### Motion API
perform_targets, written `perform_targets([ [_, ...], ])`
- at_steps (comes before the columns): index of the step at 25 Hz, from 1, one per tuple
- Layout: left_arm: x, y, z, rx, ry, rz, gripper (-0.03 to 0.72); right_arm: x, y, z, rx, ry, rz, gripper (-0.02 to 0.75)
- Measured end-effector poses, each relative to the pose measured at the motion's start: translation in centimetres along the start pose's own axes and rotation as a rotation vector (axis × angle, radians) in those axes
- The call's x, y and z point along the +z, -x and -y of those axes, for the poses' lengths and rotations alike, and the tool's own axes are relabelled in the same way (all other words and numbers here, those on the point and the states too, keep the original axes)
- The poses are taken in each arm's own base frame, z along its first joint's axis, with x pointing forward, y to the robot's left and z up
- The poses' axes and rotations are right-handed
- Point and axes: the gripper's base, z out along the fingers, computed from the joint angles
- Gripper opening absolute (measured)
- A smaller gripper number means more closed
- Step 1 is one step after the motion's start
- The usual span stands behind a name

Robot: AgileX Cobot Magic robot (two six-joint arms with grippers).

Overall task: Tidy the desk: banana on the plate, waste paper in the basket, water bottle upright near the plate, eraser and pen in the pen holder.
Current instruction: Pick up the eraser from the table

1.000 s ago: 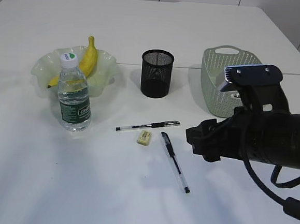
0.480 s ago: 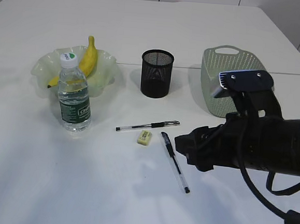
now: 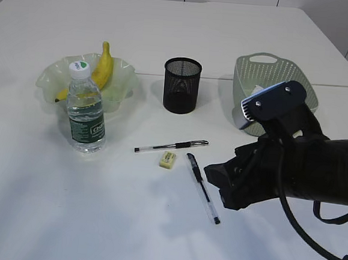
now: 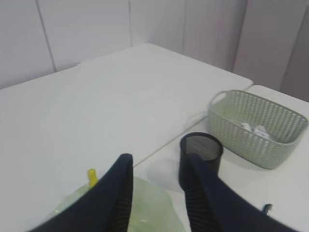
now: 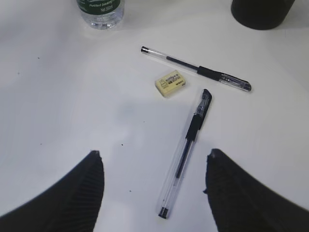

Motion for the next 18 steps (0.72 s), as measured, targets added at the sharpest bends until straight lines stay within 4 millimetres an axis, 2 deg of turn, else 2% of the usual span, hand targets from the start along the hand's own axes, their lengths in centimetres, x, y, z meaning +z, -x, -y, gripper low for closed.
perform_targets([
  [5, -0.1, 0.4, -1.1, -0.085, 0.118, 0.044, 0.237, 0.0, 0.0, -0.1, -0.026, 0.007, 0.000, 0.494],
  [12, -0.1, 0.4, -1.3, -0.104, 0.146, 0.055, 0.237, -0.1, 0.0, -0.6, -0.002, 0.061, 0.007, 0.494],
  [18, -0.1, 0.4, -1.4, -0.103, 0.157, 0.052, 0.237, -2.0, 0.4, -2.1, -0.104, 0.207, 0.015, 0.494],
])
